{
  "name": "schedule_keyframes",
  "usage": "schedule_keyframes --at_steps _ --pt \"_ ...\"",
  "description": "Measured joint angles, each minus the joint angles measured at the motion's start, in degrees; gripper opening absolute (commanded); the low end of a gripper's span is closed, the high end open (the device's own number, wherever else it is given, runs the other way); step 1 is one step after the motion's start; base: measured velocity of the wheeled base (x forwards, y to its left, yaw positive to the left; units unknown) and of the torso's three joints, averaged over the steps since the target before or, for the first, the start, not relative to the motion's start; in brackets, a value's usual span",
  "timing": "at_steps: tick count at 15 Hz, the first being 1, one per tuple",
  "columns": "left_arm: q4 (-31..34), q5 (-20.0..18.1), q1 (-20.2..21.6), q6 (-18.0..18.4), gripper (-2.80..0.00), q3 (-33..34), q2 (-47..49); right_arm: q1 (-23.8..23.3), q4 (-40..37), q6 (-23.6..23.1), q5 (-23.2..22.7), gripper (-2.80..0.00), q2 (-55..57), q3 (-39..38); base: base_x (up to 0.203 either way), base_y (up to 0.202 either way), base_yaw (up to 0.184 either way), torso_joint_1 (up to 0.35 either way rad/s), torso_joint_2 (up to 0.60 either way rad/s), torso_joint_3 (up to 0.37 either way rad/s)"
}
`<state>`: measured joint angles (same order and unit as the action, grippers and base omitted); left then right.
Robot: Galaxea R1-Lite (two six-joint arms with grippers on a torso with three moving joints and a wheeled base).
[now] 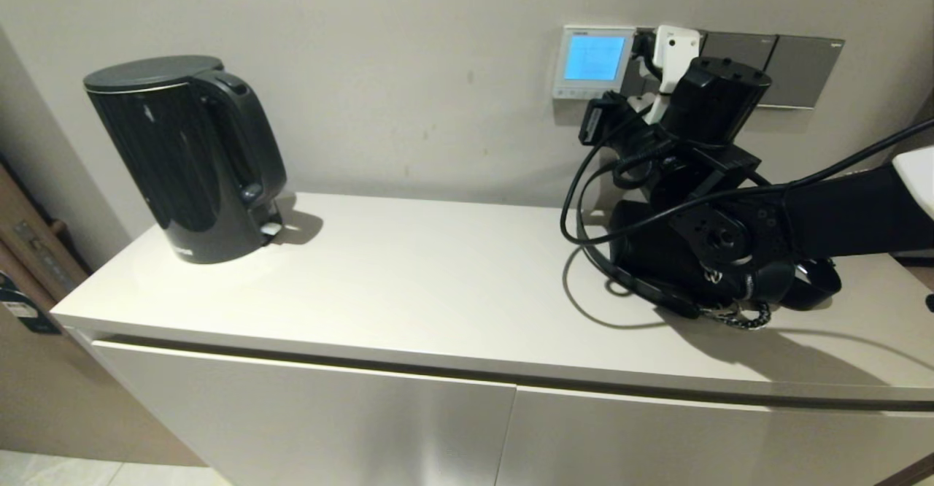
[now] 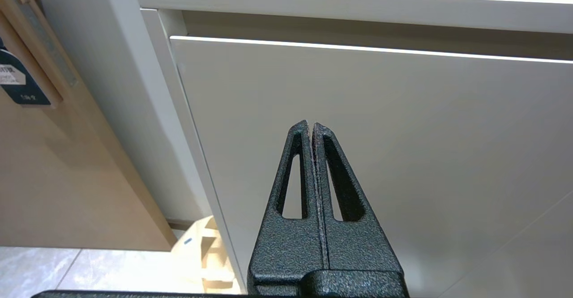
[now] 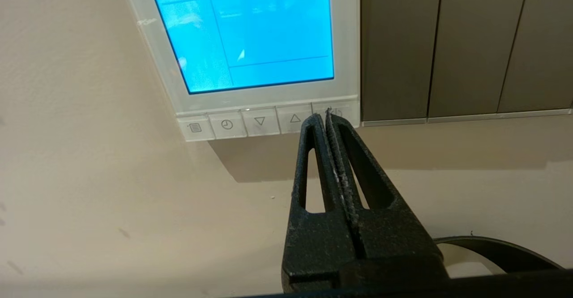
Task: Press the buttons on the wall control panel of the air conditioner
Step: Turn on the central air conditioner
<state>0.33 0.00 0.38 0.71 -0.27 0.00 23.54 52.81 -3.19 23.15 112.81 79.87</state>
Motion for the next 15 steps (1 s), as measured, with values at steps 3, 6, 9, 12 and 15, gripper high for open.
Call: schedule_keyframes --at_steps 3,6,9,12,15 --pt "0.02 0.00 0.02 0.00 -2.80 0.00 0.00 -0.50 -0.02 0.00 0.02 -2.80 0.37 0.17 0.000 0.000 0.000 0.000 0.00 0.000" --pt "0.02 0.00 0.02 -0.02 -2.80 0.00 0.00 -0.61 -0.04 0.00 -0.03 -2.80 0.72 0.44 0.000 0.000 0.000 0.000 0.00 0.000" --pt "0.00 0.00 0.00 -0.02 -2.80 0.00 0.00 -0.63 0.02 0.00 -0.09 -2.80 1.05 0.66 0.000 0.000 0.000 0.000 0.00 0.000" --pt "0.00 0.00 0.00 0.00 -2.80 0.00 0.00 -0.57 0.17 0.03 -0.06 -2.80 1.07 0.66 0.000 0.000 0.000 0.000 0.00 0.000" --pt "0.00 0.00 0.02 -0.01 -2.80 0.00 0.00 -0.22 0.22 0.04 -0.04 -2.80 0.78 0.22 0.000 0.000 0.000 0.000 0.00 0.000"
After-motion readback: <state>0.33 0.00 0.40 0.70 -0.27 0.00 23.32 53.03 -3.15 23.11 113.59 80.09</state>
